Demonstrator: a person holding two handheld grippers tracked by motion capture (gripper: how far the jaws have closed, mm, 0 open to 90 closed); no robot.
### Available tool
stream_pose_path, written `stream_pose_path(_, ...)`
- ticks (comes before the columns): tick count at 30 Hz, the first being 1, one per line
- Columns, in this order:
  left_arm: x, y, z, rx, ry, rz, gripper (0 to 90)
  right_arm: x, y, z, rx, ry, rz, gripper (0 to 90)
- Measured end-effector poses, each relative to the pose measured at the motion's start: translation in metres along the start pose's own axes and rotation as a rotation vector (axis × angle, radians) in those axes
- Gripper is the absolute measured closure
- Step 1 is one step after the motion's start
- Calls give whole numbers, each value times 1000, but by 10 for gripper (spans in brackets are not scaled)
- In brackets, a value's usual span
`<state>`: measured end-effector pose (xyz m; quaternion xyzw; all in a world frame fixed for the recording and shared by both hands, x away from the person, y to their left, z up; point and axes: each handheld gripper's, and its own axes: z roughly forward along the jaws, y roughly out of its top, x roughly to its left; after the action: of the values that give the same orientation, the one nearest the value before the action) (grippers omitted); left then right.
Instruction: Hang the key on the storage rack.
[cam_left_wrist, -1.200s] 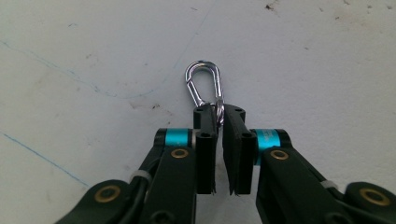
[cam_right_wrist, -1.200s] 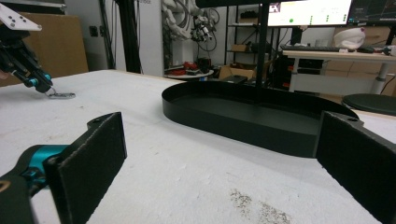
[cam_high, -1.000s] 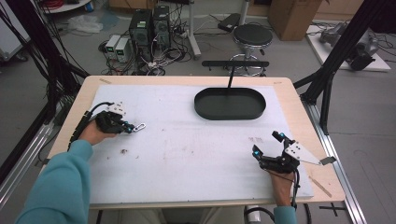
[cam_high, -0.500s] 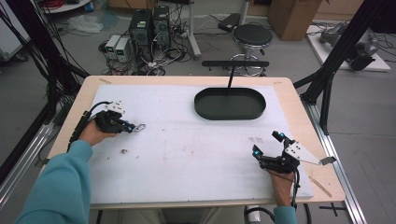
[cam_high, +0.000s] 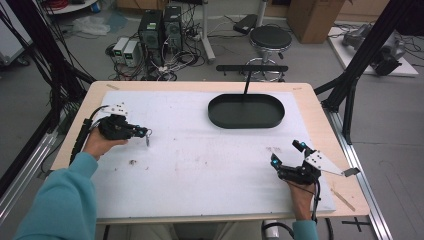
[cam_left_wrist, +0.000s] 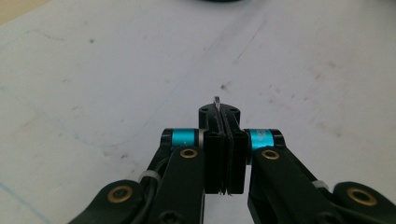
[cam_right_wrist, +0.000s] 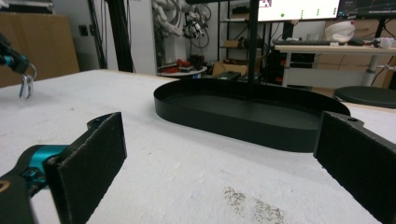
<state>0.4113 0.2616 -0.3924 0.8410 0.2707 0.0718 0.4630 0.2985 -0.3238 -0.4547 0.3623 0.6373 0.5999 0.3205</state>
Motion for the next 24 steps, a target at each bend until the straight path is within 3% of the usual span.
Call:
stream_pose_path(7, -7, 7, -3, -94, -22, 9, 883, 1, 4, 3, 50, 51, -14, 18)
stream_pose_path(12, -13, 12, -4, -156, -56, 12, 883, 1, 17, 7, 69, 102, -27, 18)
stream_pose_path(14, -15, 14, -5, -164, -61, 22, 883, 0, 29, 11, 93, 168, 9, 18)
stream_pose_path(17, -19, 18, -7, -187, -74, 34, 883, -2, 37, 16, 112, 204, 33, 18)
stream_pose_path(24, -33, 35, -4, -207, -116, 82, 883, 2, 66, 32, 132, 289, 10, 18)
